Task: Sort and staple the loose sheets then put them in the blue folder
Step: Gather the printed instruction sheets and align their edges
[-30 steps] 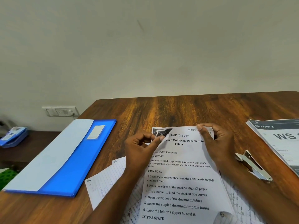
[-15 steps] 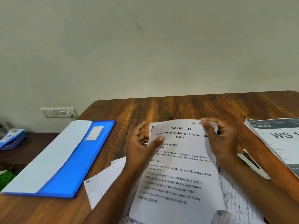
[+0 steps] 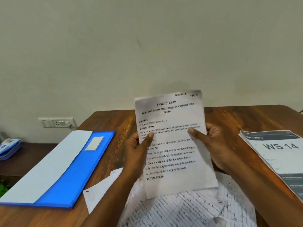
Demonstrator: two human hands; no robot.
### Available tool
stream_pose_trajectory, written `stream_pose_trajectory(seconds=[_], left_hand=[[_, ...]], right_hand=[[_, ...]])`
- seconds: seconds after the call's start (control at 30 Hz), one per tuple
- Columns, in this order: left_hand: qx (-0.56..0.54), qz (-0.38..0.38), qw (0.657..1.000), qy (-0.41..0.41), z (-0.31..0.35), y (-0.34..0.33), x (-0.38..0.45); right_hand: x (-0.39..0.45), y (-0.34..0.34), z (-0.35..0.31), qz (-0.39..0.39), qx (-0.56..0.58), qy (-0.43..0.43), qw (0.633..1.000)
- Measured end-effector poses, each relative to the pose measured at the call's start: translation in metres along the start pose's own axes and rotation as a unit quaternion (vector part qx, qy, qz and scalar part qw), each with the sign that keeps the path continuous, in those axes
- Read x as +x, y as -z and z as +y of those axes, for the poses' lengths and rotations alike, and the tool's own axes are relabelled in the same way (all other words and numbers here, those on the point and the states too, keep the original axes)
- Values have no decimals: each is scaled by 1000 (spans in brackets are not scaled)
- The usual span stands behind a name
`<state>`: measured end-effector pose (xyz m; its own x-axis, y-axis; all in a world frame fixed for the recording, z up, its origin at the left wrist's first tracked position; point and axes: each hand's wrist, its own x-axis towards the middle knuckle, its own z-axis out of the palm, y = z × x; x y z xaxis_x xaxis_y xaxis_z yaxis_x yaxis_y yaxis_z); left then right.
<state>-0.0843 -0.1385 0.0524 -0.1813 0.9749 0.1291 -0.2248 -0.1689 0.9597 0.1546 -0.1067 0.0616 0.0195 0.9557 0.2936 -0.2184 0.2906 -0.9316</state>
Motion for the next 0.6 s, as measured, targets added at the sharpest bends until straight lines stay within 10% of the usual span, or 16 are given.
stream_pose_trajectory(seconds=[0.27, 0.6], left_hand=[[-29, -45, 997, -47, 75, -26, 7], [122, -2, 991, -56, 17, -21, -10]], right_hand=[[3, -24, -74, 39, -32, 83, 995], [-21, -28, -16, 41, -115, -7, 992]])
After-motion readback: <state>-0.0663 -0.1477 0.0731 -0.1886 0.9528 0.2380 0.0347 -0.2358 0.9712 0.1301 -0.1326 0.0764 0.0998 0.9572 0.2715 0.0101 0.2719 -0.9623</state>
